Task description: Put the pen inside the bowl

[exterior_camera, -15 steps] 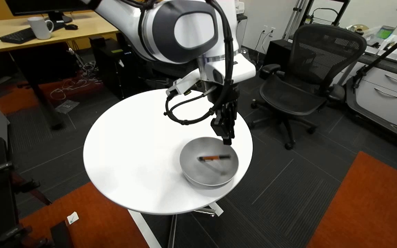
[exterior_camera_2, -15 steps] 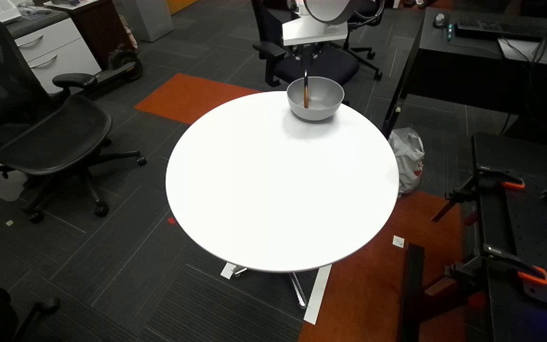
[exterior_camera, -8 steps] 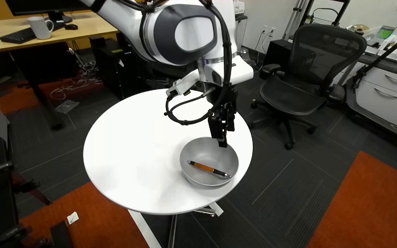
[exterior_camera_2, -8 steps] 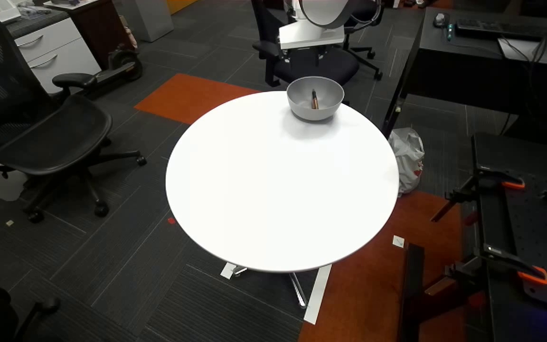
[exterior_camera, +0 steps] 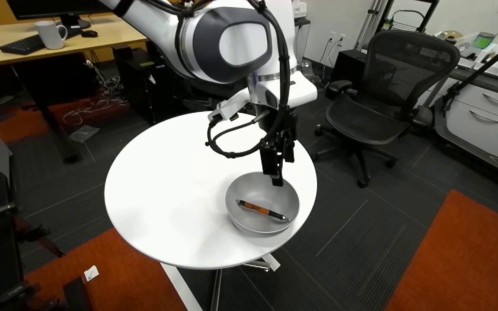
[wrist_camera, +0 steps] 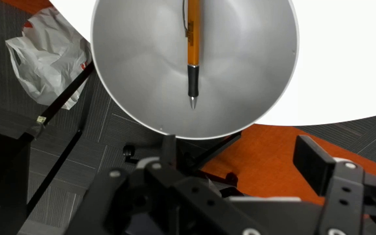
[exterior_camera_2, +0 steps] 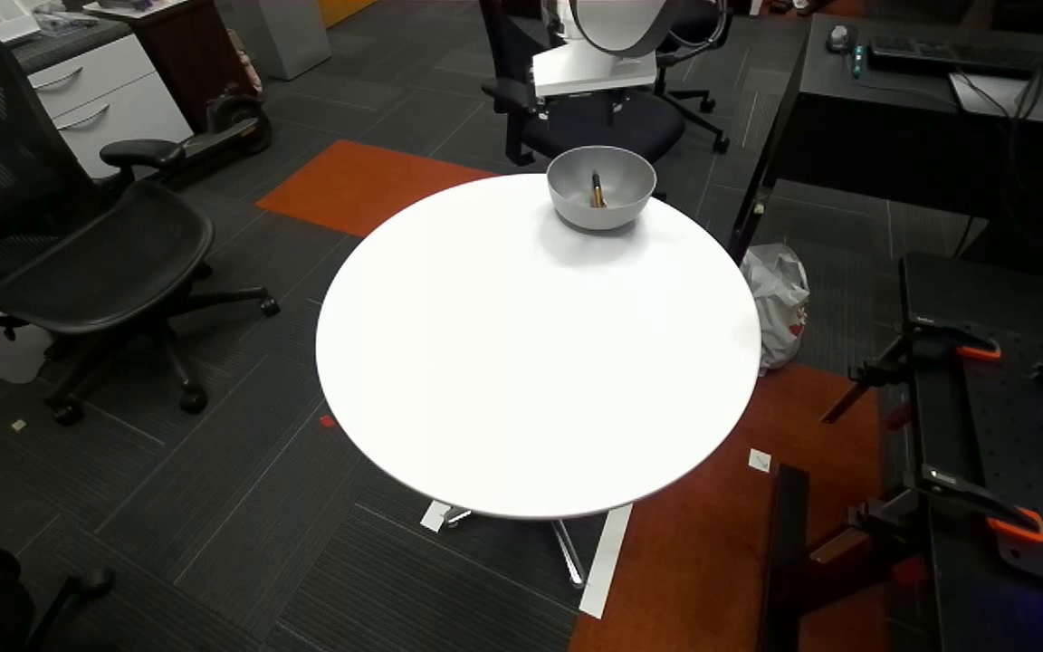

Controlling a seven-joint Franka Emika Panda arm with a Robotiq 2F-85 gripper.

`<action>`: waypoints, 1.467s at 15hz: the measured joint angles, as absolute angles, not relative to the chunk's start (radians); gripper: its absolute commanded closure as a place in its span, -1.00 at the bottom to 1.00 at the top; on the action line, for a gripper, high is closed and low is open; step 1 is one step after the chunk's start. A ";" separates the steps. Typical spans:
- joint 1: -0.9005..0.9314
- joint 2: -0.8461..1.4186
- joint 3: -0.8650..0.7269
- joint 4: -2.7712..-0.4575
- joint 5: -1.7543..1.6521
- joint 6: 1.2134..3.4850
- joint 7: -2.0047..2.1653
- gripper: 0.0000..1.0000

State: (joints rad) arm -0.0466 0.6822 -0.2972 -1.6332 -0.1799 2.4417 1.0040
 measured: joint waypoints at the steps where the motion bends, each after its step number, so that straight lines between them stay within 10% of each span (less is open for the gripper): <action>1: -0.046 0.685 -0.297 -1.634 -0.180 2.442 1.006 -1.00; 15: -0.051 0.760 -0.297 -1.635 -0.090 2.442 1.010 -0.96; 16: -0.053 0.763 -0.297 -1.635 -0.087 2.442 1.010 -0.48; 22: -0.063 0.778 -0.297 -1.635 -0.076 2.442 1.010 0.26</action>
State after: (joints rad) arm -0.0631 0.7782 -0.2971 -1.6352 -0.0761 2.4415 1.0097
